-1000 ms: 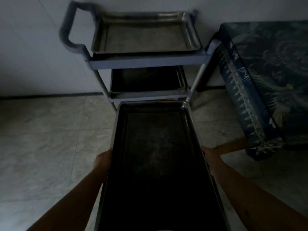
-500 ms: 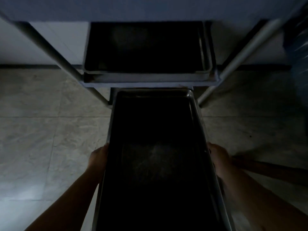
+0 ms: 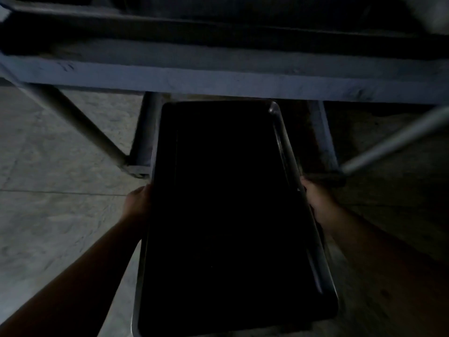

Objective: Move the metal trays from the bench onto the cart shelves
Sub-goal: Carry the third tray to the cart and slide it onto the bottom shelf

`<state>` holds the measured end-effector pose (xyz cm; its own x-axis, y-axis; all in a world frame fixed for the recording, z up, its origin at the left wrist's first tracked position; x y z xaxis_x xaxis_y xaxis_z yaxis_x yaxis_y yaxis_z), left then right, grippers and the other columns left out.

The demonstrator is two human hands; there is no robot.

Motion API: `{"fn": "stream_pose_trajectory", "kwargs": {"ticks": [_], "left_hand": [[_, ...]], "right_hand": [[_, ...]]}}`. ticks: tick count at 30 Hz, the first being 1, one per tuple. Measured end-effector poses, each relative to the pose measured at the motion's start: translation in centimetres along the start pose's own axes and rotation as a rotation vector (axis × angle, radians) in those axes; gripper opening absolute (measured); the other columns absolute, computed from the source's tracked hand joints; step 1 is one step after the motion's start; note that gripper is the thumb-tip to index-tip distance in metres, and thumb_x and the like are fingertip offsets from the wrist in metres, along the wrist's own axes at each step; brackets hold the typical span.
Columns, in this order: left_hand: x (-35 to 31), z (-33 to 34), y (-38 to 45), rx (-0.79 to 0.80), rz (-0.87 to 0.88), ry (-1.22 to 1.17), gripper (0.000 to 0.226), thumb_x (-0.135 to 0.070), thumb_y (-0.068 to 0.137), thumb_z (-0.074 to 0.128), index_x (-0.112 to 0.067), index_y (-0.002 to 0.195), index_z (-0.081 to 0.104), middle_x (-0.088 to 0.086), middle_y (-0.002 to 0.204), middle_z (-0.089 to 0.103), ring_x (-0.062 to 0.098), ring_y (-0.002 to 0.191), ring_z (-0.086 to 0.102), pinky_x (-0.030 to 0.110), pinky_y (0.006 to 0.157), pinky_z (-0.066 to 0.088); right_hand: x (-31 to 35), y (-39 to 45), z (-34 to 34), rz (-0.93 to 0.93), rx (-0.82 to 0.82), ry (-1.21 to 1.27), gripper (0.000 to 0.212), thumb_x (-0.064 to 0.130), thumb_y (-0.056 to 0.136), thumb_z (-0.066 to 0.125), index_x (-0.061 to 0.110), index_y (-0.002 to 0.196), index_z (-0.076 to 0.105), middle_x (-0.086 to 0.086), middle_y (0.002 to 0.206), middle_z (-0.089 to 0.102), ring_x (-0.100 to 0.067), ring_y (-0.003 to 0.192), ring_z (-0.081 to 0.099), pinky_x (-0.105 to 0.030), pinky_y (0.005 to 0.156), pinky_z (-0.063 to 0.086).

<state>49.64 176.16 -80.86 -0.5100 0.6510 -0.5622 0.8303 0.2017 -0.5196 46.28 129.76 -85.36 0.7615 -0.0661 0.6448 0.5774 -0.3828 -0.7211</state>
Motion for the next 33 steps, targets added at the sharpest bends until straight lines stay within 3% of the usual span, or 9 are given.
{"fn": "stream_pose_trajectory", "kwargs": {"ticks": [6, 9, 13, 15, 17, 19, 24, 28, 33], "left_hand": [[0.8, 0.3, 5.1, -0.068, -0.017, -0.228, 0.035, -0.015, 0.100, 0.054, -0.001, 0.132, 0.055, 0.031, 0.119, 0.064, 0.045, 0.110, 0.060, 0.037, 0.079, 0.039], [-1.0, -0.9, 4.3, -0.072, -0.015, -0.412, 0.020, -0.029, 0.103, 0.049, -0.017, 0.101, 0.064, 0.020, 0.107, 0.063, 0.030, 0.091, 0.064, 0.034, 0.073, 0.045], [-0.6, -0.9, 4.9, -0.077, -0.093, -0.500, 0.036, -0.043, 0.103, 0.043, -0.021, 0.081, 0.061, 0.006, 0.088, 0.063, 0.019, 0.077, 0.056, 0.031, 0.068, 0.042], [-0.6, -0.5, 5.7, -0.065, -0.093, -0.506, 0.040, -0.046, 0.102, 0.043, -0.015, 0.095, 0.068, 0.006, 0.094, 0.063, 0.021, 0.091, 0.057, 0.032, 0.069, 0.044], [-0.7, 0.2, 6.3, -0.034, -0.089, -0.584, 0.048, -0.047, 0.101, 0.045, -0.009, 0.127, 0.061, 0.005, 0.110, 0.058, 0.020, 0.100, 0.054, 0.034, 0.082, 0.049], [-1.1, 0.6, 6.4, -0.019, -0.091, -0.646, 0.051, -0.046, 0.100, 0.046, -0.010, 0.135, 0.055, 0.005, 0.114, 0.057, 0.022, 0.102, 0.056, 0.040, 0.091, 0.049], [-1.3, 1.0, 4.7, -0.033, 0.023, -0.570, 0.039, -0.035, 0.104, 0.040, -0.008, 0.112, 0.066, 0.021, 0.111, 0.068, 0.036, 0.104, 0.066, 0.053, 0.093, 0.053], [0.7, 3.0, 1.6, -0.024, 0.007, -0.670, 0.036, -0.036, 0.103, 0.045, -0.009, 0.111, 0.069, 0.018, 0.106, 0.072, 0.033, 0.098, 0.069, 0.048, 0.087, 0.055], [-0.5, 4.2, 0.3, -0.102, -0.023, -0.785, 0.035, -0.036, 0.102, 0.045, -0.012, 0.103, 0.071, 0.018, 0.103, 0.072, 0.036, 0.101, 0.068, 0.052, 0.093, 0.052]], "right_hand": [[3.0, 5.7, 1.8, -0.060, 0.050, -0.031, 0.055, 0.050, 0.094, 0.053, 0.018, 0.138, 0.049, -0.009, 0.132, 0.054, -0.033, 0.123, 0.050, -0.048, 0.110, 0.036], [3.4, 4.9, 2.1, -0.062, 0.115, 0.031, 0.045, 0.049, 0.094, 0.053, 0.022, 0.129, 0.057, -0.007, 0.121, 0.061, -0.030, 0.113, 0.056, -0.041, 0.094, 0.046], [0.5, 2.0, -1.3, -0.216, -0.032, 0.036, 0.013, 0.021, 0.097, 0.055, 0.017, 0.100, 0.067, -0.007, 0.099, 0.067, -0.015, 0.090, 0.066, -0.033, 0.087, 0.050], [-0.1, 1.6, -1.8, -0.234, -0.017, -0.004, 0.017, 0.012, 0.097, 0.054, 0.018, 0.088, 0.068, -0.002, 0.083, 0.068, -0.005, 0.068, 0.068, -0.027, 0.069, 0.052], [0.7, 2.1, -1.8, -0.233, -0.034, -0.023, 0.016, 0.014, 0.097, 0.053, 0.015, 0.093, 0.069, 0.002, 0.077, 0.071, -0.006, 0.066, 0.067, -0.025, 0.063, 0.049], [2.2, 3.1, -1.6, -0.251, -0.061, 0.007, 0.012, 0.017, 0.097, 0.055, 0.014, 0.097, 0.067, 0.006, 0.073, 0.072, -0.006, 0.066, 0.067, -0.022, 0.061, 0.050], [6.0, 4.3, -0.4, -0.295, -0.049, -0.040, 0.017, 0.020, 0.094, 0.061, 0.011, 0.109, 0.062, -0.006, 0.080, 0.062, -0.016, 0.069, 0.057, -0.025, 0.062, 0.045], [8.1, 5.3, 0.7, -0.315, -0.020, -0.080, 0.010, 0.022, 0.094, 0.060, 0.014, 0.088, 0.062, -0.004, 0.074, 0.058, -0.014, 0.065, 0.054, -0.024, 0.056, 0.044], [10.2, 5.4, -1.7, -0.358, -0.195, -0.621, 0.044, 0.041, 0.099, 0.048, 0.005, 0.075, 0.060, -0.023, 0.082, 0.060, -0.036, 0.088, 0.060, -0.036, 0.075, 0.040]]}}
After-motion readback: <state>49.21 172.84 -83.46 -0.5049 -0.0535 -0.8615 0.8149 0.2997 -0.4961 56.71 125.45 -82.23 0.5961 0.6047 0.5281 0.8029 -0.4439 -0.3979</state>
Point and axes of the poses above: each hand's wrist, its own y-axis towards the middle knuckle, its own z-axis out of the palm, x = y × z, the point moved 9 cm from there along y, towards the middle knuckle
